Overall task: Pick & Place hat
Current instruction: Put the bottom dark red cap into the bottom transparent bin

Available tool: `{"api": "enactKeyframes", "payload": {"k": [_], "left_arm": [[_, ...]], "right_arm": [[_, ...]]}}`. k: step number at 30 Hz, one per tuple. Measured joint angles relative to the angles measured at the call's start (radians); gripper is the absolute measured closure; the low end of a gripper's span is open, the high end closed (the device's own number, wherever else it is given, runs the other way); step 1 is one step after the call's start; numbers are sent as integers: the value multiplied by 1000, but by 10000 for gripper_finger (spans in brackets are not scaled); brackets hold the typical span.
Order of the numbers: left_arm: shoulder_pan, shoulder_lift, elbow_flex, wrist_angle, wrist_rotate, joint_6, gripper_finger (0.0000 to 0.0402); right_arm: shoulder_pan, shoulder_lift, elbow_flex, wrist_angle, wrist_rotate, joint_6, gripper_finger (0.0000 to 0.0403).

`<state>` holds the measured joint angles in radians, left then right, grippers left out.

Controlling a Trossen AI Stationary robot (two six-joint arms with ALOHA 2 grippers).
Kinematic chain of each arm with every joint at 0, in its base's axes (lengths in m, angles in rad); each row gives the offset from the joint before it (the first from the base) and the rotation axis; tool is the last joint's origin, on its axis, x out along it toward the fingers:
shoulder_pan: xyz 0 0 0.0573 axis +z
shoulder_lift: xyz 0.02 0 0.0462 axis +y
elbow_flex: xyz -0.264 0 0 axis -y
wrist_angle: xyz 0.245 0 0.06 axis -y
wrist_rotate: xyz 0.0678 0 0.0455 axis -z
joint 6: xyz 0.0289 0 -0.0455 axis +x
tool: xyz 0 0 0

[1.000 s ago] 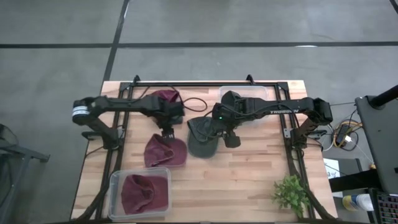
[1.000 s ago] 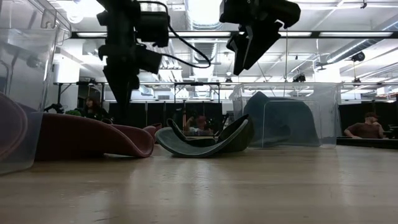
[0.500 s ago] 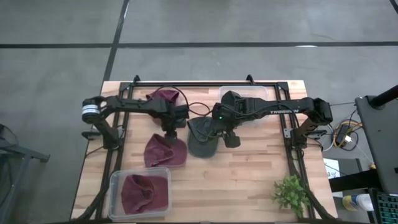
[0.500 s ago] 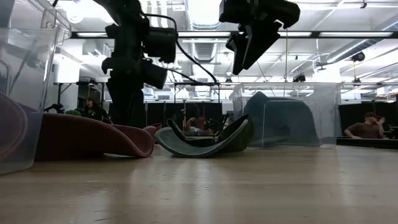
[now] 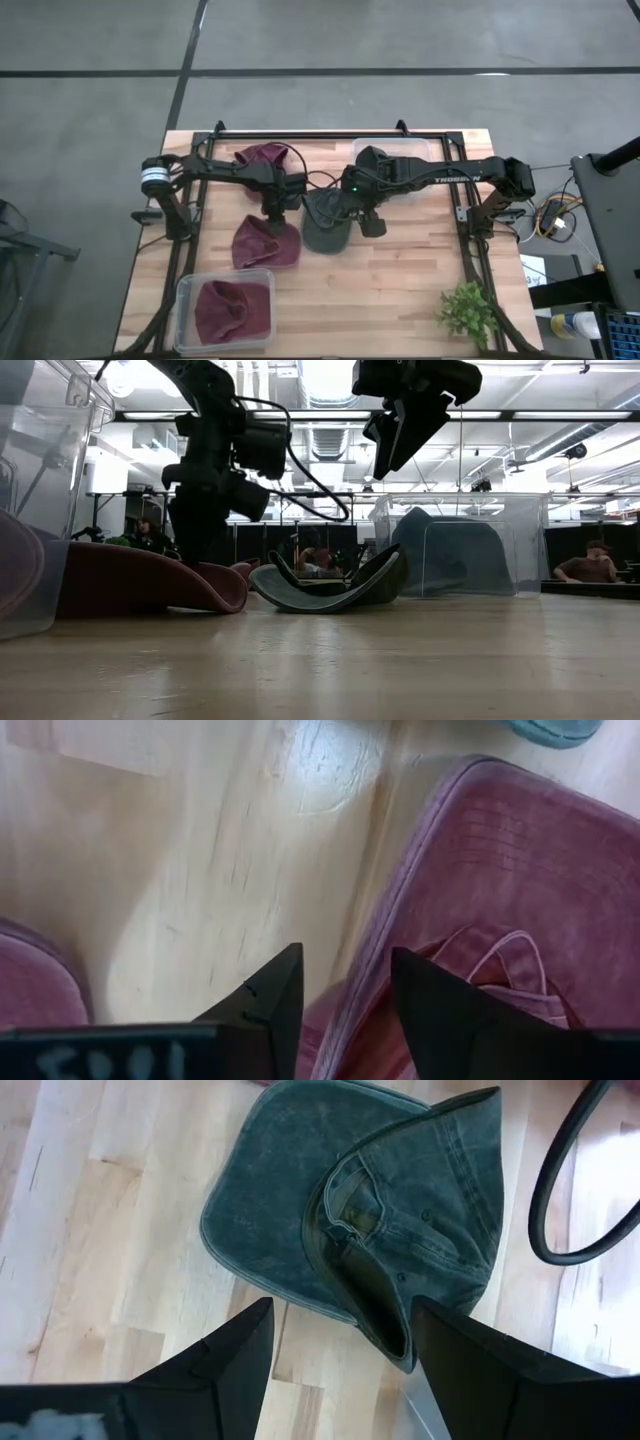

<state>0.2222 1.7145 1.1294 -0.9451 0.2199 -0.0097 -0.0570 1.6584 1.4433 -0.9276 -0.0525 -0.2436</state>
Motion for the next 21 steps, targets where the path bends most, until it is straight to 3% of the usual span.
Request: {"api": "enactKeyframes", "payload": {"k": [7, 13, 21], "left_arm": [[0, 1, 3, -7, 21, -17, 384], [0, -9, 40, -50, 33, -19, 394], [0, -78, 161, -196, -26, -18, 394]], "right_arm": [[0, 0, 0, 3, 0, -3, 175], [0, 0, 0, 5, 0, -3, 174], [0, 0, 0, 6, 1, -3, 174]]}}
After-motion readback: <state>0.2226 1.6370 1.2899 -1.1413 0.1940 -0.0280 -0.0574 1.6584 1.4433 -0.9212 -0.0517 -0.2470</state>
